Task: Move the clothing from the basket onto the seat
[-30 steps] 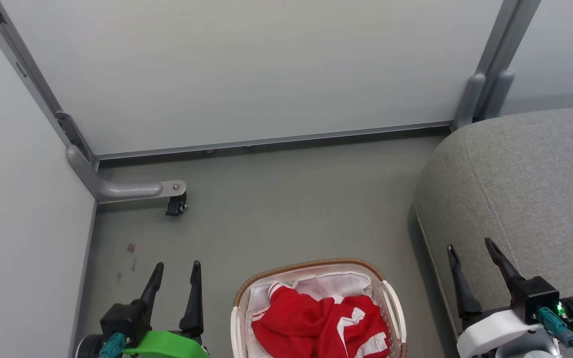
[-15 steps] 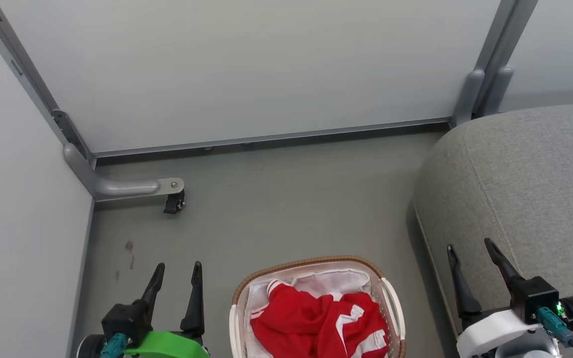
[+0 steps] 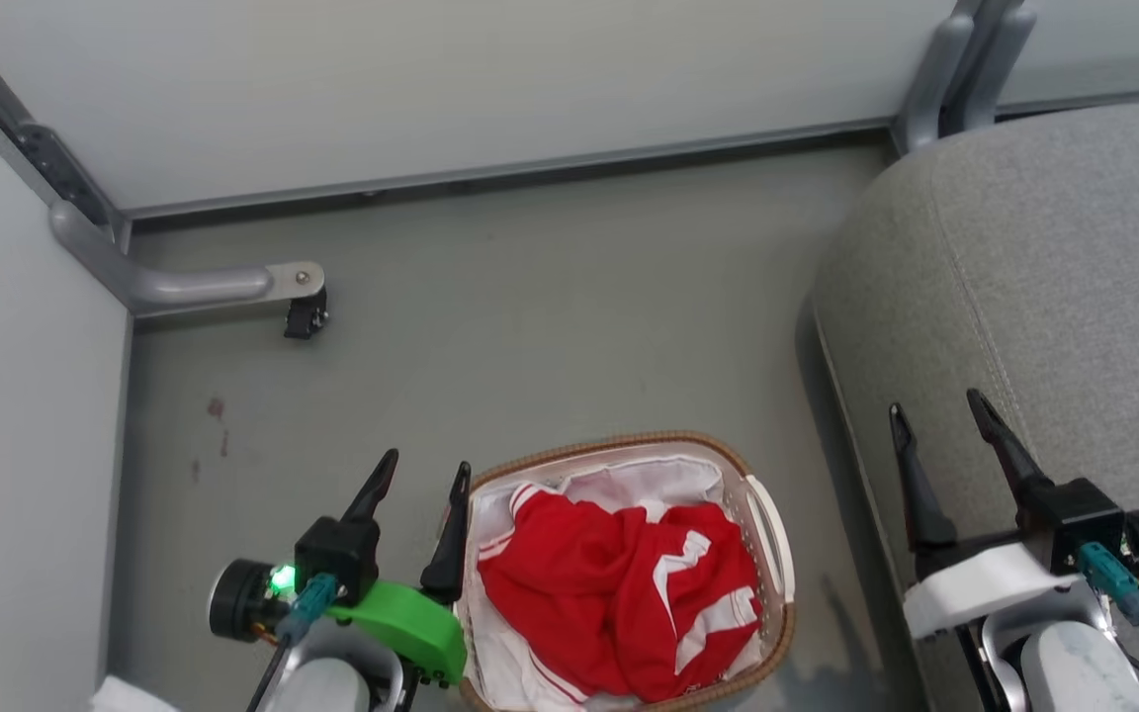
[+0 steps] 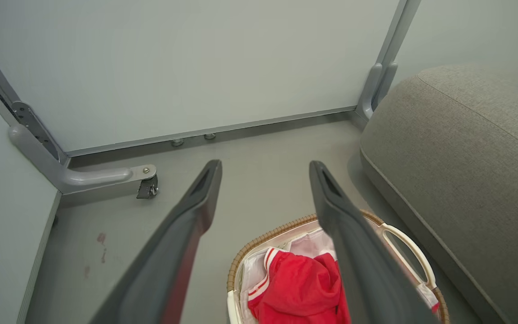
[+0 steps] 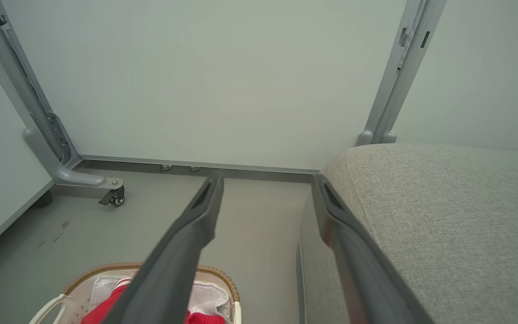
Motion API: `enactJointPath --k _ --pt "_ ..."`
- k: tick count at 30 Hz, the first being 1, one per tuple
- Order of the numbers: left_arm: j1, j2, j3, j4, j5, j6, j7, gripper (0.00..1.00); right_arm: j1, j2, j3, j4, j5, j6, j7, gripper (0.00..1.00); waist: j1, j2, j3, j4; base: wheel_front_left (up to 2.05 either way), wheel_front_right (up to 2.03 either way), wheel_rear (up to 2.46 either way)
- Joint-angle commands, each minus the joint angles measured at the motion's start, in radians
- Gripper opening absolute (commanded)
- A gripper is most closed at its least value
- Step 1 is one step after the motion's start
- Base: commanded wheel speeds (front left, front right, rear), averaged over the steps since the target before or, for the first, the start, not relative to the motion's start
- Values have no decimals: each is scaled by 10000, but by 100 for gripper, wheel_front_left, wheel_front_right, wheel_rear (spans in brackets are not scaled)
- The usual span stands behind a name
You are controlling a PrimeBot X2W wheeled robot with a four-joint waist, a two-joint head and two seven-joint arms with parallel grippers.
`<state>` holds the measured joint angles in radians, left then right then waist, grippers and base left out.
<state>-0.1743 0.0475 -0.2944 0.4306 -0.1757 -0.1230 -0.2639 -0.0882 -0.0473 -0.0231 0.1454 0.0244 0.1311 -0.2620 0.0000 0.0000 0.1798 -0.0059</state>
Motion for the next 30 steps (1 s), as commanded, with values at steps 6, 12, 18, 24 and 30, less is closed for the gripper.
enactJointPath --k 6,12,18,24,30 --pt "-1823 55 -735 1476 55 -62 -10 100 -964 -51 19 -190 77 -6 -46 100 0 0 2311 -660 0 0 0" --pt "-3219 58 -1823 3136 -474 -88 -7 100 -1776 -48 119 -298 233 -6 -46 100 0 0 3668 -1059 0 0 0" --pt "-4475 60 -3425 4690 -1112 -85 45 100 -2303 -46 191 -392 344 -6 -46 100 0 0 4721 -1370 0 0 0" --pt "-5299 66 -4566 5757 -1608 -87 151 100 -2629 -43 300 -467 531 -6 -46 100 0 0 5459 -1703 0 0 0" --pt "-5957 65 -4954 6581 -2088 -88 200 100 -2930 -41 523 -513 759 -6 -46 100 0 0 6133 -2016 0 0 0"
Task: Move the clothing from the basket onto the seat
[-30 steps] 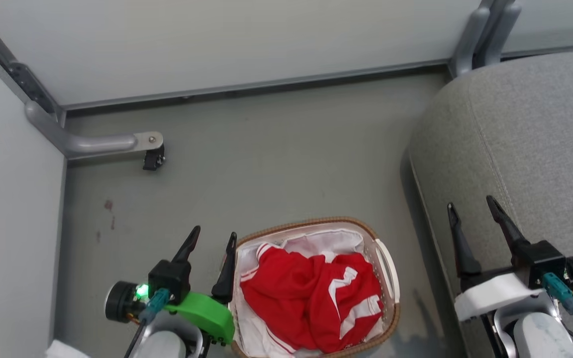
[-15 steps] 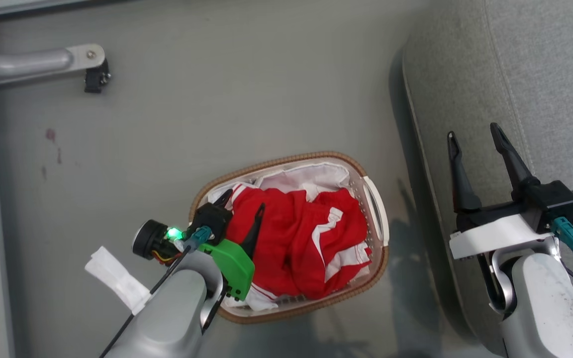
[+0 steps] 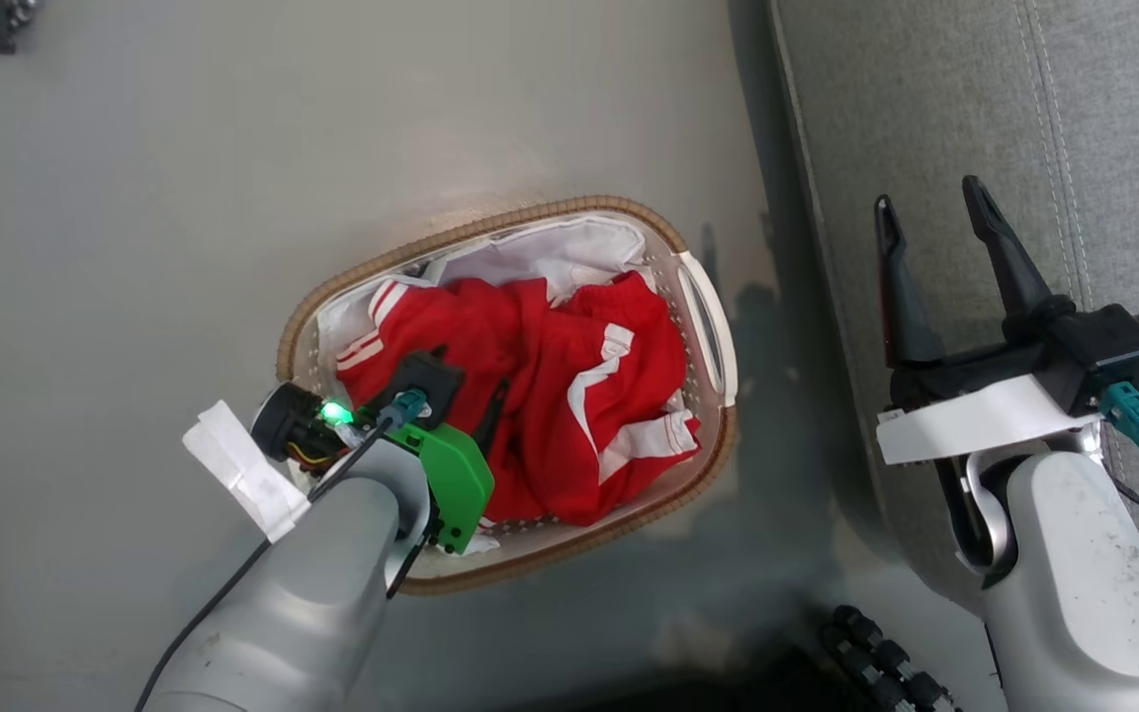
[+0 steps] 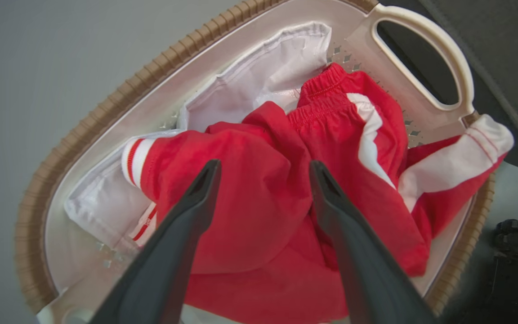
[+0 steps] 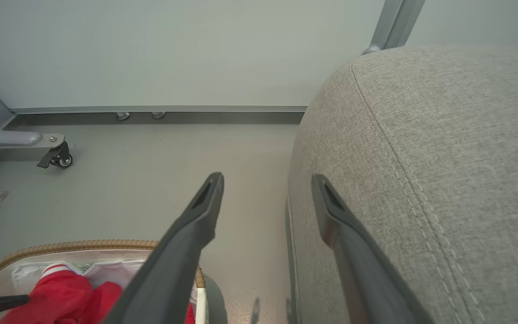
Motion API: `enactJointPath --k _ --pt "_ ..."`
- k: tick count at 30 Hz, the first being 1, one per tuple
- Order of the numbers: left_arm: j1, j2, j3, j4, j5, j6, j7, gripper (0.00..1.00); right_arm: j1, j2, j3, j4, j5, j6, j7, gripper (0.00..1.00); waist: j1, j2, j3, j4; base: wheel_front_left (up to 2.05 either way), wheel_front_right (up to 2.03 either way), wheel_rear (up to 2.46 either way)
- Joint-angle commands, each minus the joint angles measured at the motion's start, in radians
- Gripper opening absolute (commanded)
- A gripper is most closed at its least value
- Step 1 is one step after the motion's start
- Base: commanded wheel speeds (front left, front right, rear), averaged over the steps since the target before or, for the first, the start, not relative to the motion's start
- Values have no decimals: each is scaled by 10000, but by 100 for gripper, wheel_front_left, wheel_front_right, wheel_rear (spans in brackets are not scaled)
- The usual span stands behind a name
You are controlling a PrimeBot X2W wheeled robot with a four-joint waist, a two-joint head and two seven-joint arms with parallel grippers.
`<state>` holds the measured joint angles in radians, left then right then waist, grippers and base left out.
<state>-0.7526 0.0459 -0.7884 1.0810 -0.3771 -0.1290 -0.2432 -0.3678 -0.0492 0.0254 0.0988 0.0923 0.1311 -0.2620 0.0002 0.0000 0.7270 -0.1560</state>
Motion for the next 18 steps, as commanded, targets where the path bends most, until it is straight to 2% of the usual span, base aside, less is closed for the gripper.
enactJointPath --k 1,11,12,14,15,18 --pt "-241 79 -26 182 -170 -28 -6 100 -185 -24 73 -63 101 -6 -46 100 -2 0 755 -563 0 0 0" --pt "-722 115 -103 1310 -717 -29 92 100 -547 -24 200 -50 244 -6 -46 100 -2 0 1179 -844 0 0 0" --pt "-720 114 -158 1411 -812 -29 114 49 -563 -27 206 -15 271 -6 -46 100 -2 0 1160 -869 0 0 0" --pt "-653 110 -245 1455 -890 -29 101 13 -548 -25 216 32 264 -6 -46 100 -2 0 1098 -877 0 0 0" --pt "-584 109 -293 1466 -940 -29 88 0 -525 -24 237 56 274 -6 -46 100 -2 0 1038 -877 0 0 0" --pt "-360 98 -459 1403 -1057 -29 28 0 -398 -27 276 171 267 -6 -46 100 -2 0 800 -834 0 0 0"
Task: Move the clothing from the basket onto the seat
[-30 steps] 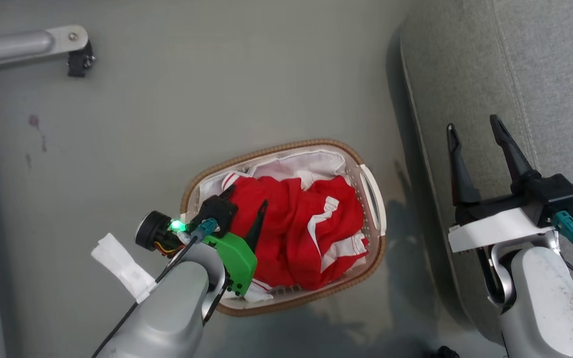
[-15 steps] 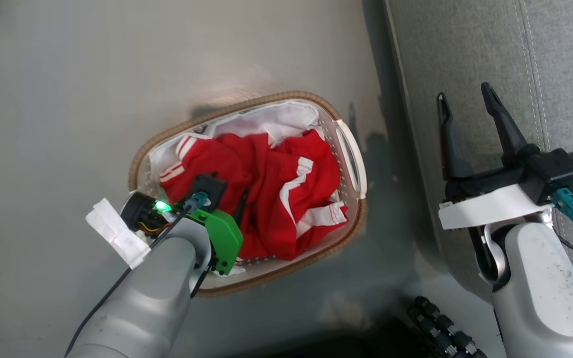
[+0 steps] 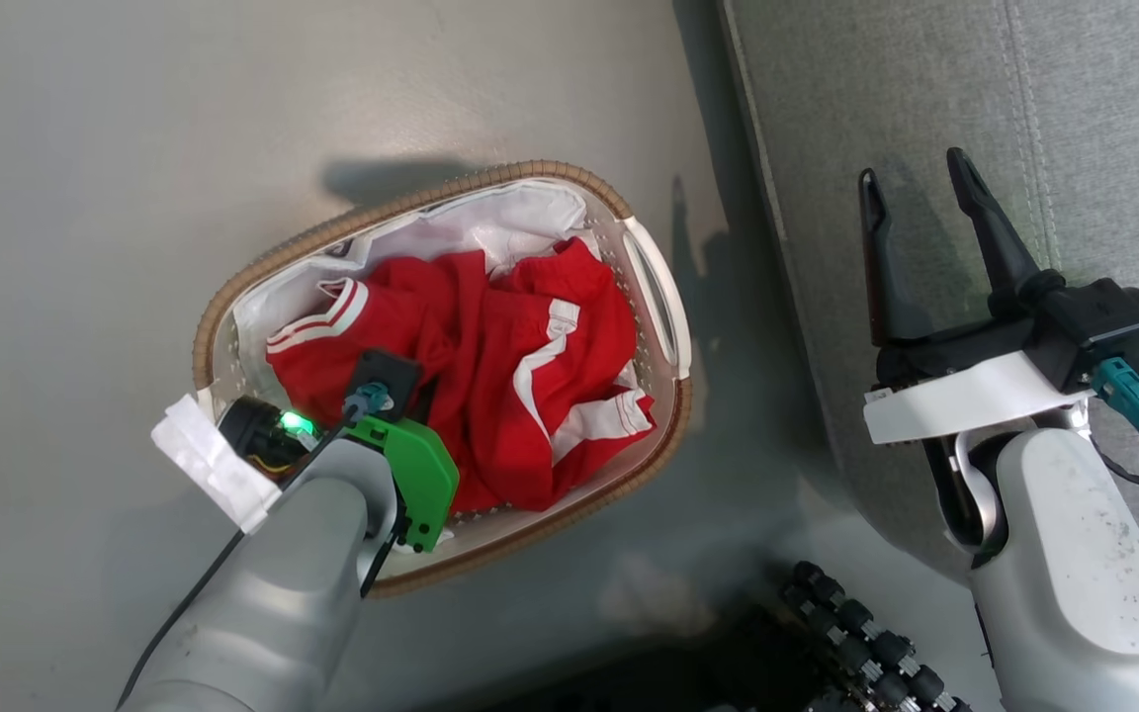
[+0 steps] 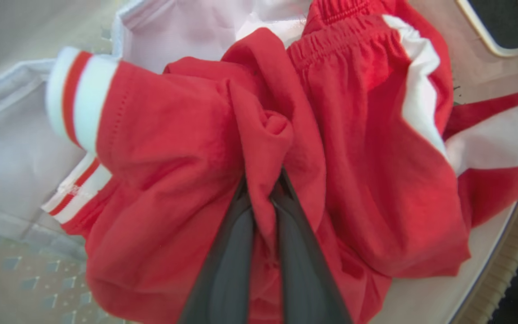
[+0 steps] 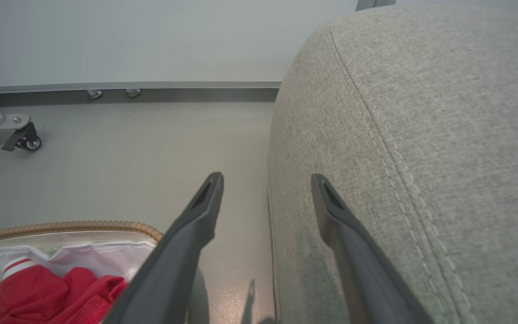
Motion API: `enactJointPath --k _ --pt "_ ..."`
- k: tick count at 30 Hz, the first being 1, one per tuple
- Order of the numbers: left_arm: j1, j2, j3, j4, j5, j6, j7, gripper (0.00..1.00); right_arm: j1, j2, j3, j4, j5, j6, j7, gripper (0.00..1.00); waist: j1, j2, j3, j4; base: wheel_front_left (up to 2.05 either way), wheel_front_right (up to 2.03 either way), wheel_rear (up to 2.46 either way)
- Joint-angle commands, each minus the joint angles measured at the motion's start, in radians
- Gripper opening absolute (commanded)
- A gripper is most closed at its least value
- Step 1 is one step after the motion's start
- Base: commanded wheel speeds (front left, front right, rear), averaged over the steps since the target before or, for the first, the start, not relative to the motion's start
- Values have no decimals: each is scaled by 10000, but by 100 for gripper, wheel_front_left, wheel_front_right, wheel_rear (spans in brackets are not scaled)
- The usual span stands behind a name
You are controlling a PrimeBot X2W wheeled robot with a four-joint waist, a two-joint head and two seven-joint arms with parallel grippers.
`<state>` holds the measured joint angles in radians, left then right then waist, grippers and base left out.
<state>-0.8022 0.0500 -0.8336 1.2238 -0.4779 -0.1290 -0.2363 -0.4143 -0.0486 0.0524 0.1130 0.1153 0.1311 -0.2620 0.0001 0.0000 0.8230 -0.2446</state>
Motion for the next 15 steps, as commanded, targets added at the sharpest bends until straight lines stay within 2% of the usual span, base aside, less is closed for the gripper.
enactJointPath --k 1,10,15 --pt "203 59 -6 -38 -109 -29 -82 0 118 -33 18 69 18 -6 -46 100 -1 0 -278 82 0 0 0" --pt "860 116 -29 -511 -477 -30 -307 0 515 -37 -87 370 -313 -7 -46 100 -1 0 -1602 571 0 0 0" --pt "1413 339 252 -1526 -283 -20 -282 0 876 -37 -224 544 -608 -7 -46 100 -1 0 -2699 947 0 0 0"
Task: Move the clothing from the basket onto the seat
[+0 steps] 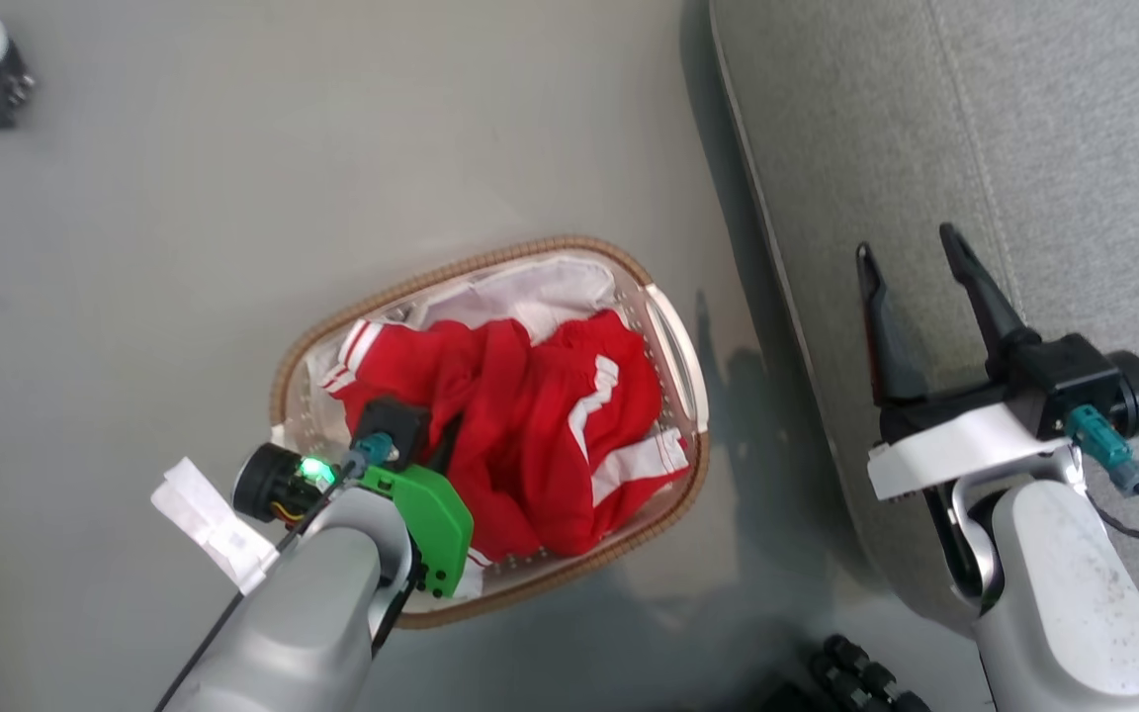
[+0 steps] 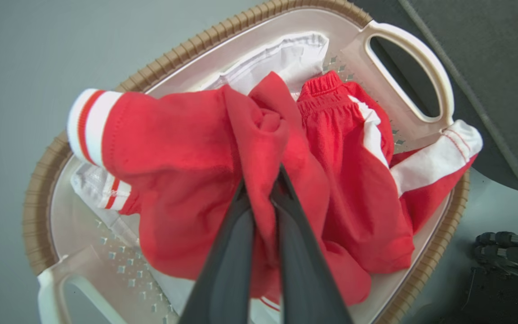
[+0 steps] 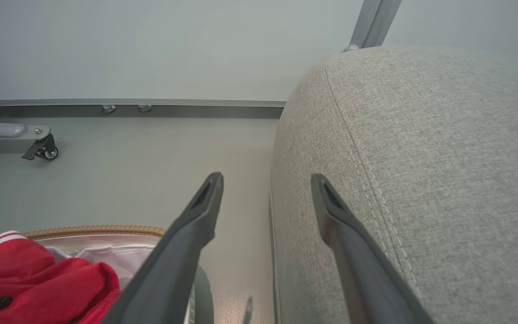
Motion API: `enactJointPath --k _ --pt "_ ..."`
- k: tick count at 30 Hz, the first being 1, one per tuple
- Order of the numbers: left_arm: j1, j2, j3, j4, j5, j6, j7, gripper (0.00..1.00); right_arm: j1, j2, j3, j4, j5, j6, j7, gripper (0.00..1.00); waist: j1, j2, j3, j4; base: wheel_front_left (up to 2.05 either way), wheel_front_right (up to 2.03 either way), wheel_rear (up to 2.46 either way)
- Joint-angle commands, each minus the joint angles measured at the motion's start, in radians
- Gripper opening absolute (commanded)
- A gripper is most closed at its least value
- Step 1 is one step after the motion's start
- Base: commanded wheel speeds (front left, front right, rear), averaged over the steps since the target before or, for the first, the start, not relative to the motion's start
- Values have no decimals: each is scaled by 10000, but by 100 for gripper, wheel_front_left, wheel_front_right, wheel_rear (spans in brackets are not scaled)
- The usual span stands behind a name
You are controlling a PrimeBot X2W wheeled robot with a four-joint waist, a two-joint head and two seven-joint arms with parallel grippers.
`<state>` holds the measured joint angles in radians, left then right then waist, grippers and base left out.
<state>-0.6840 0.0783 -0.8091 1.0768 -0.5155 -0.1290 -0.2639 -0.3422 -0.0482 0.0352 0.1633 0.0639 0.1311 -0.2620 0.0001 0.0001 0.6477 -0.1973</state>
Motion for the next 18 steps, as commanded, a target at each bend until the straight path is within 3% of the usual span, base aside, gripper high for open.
enactJointPath --k 1,11,18 --pt "323 94 52 -249 150 -3 -4 0 230 -41 -68 72 -129 -7 -46 100 -1 -1 -1145 539 0 0 0" --pt "1435 743 664 -2788 1198 63 -9 0 1398 -43 -320 476 -521 -7 -46 100 -1 -1 -3830 1122 0 0 0" --pt "1242 1236 554 -3988 1817 -6 -8 0 2214 -41 -276 679 -569 -7 -46 100 -1 -1 -5350 1409 0 0 0"
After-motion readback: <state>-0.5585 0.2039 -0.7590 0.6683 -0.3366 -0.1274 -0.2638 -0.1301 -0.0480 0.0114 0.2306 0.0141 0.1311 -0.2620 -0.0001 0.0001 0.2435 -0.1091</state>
